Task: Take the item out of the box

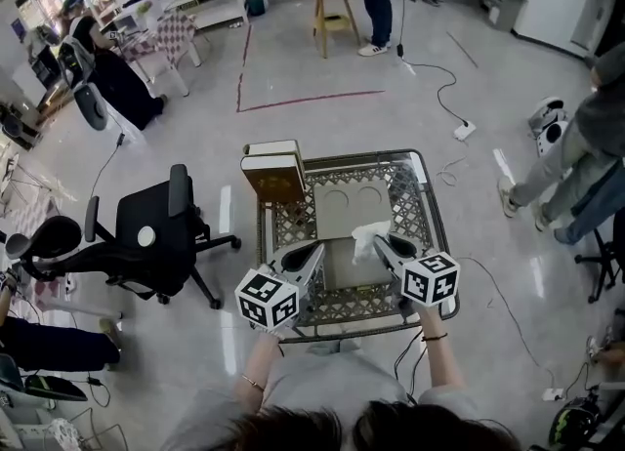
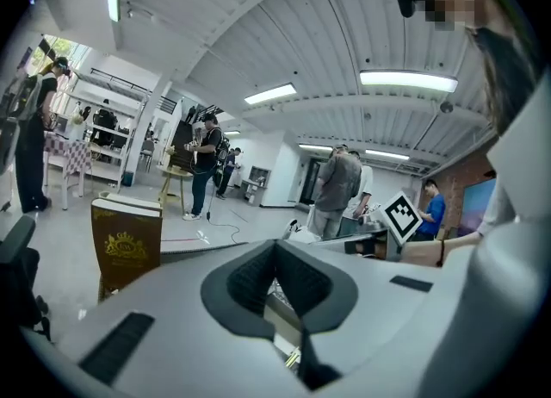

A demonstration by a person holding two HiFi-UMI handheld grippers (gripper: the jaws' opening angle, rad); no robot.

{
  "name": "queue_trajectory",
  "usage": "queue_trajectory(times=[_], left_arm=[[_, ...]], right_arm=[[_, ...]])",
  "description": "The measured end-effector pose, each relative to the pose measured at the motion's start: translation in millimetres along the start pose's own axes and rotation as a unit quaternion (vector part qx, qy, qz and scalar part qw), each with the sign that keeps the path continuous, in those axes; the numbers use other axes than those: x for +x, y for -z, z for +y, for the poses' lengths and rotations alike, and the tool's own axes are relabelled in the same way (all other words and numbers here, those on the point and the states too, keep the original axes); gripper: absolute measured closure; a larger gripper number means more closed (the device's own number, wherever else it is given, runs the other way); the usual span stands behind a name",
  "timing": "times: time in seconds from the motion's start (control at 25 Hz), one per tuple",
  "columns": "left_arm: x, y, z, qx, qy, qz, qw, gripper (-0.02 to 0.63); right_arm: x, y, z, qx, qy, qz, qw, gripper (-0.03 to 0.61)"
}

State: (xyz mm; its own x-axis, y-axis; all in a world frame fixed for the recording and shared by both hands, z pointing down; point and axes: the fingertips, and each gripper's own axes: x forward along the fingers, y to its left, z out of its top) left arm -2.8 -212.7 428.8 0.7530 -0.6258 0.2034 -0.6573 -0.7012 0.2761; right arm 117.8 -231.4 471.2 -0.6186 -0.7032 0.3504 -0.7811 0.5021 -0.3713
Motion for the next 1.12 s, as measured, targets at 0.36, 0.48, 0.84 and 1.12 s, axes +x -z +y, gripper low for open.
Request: queue_trajectory(times=[0.36, 0.48, 0.84, 1.12], left_arm=[[-10, -39, -9, 0.024, -0.003, -0.044, 0.9988, 0.597], [-10, -51, -11, 0.041, 0.0, -0.052, 0.9978, 0.597], [-23, -92, -16, 0.062, -0.001, -0.096, 0.9934, 0.597], [-36, -114, -10, 0.079, -0.017, -0.121, 0.9893, 0.597]], right_arm=[[-27, -56, 15, -0.035, 0.005, -0.071, 0.997, 0.511], [-34, -76, 19, -0.049, 0.007, -0.097, 0.994, 0.511], [-55, -117, 27, -0.077, 0.012, -0.153, 0.985, 0.511], [-77, -146, 36, -0.11, 0.02, -0.186, 0.976, 0.511]])
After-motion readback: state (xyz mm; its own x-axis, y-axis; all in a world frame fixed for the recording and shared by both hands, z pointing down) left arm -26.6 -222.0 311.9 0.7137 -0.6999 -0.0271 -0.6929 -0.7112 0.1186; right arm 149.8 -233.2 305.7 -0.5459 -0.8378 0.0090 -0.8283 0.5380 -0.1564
